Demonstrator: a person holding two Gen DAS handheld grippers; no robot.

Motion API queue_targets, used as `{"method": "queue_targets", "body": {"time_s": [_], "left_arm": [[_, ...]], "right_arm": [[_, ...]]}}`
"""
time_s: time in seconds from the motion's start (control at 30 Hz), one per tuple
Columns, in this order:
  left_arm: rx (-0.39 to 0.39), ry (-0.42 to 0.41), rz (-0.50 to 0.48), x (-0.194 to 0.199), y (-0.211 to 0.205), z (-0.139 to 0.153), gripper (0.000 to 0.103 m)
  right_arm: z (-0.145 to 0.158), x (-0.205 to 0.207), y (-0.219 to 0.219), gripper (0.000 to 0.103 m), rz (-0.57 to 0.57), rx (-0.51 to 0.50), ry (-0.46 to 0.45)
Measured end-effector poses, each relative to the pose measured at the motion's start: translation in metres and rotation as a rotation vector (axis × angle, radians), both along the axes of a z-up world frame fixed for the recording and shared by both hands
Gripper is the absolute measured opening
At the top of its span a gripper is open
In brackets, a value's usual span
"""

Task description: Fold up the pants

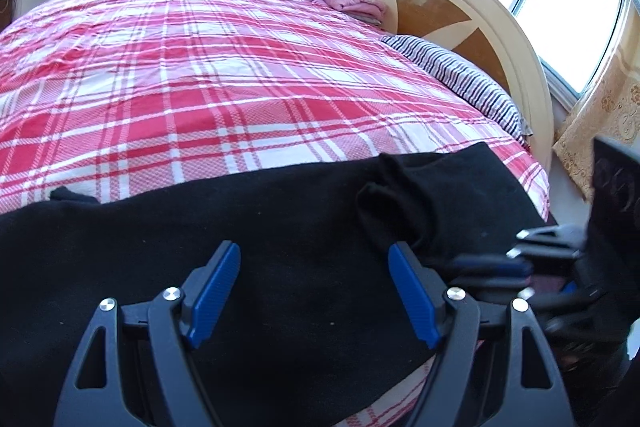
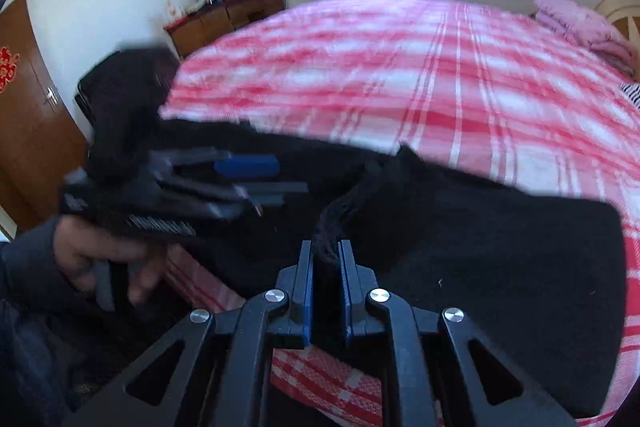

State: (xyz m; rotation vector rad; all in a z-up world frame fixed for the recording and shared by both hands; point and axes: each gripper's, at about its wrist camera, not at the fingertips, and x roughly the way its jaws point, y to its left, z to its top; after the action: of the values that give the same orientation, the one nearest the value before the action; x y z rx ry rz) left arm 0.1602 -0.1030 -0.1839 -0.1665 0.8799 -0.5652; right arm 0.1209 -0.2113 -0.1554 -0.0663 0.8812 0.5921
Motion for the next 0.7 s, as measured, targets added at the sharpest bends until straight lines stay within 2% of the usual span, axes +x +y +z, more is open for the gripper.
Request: {"method": "queue_targets", "body": {"time_s": [0.23,0.33,0.57,0.7], "left_arm": [[-0.036,0.026,-0.061,-0.003,-0.015,0.0,0.079],[-0.031,0.029,-0.077,-0.004,-0.022,0.0,0.079],[-0.02,0.044,-0.116,-0.002,-0.038,0.0,0.079],[-0.023,0.059,-0.164,0.001,-0.052,0.0,0.079]], "right_arm": [[0.0,-0.011,-0.012,0.018,0.027,0.009,0.023],[0.0,-0.02,-0.02,0.027,0.041,0.024,0.036],[0.004,-0.028,-0.047,0.028,-0.01,0.067,0.0],[0.01,-0.03,-0.052,0.028,-0.029,0.055,-0.029]]}}
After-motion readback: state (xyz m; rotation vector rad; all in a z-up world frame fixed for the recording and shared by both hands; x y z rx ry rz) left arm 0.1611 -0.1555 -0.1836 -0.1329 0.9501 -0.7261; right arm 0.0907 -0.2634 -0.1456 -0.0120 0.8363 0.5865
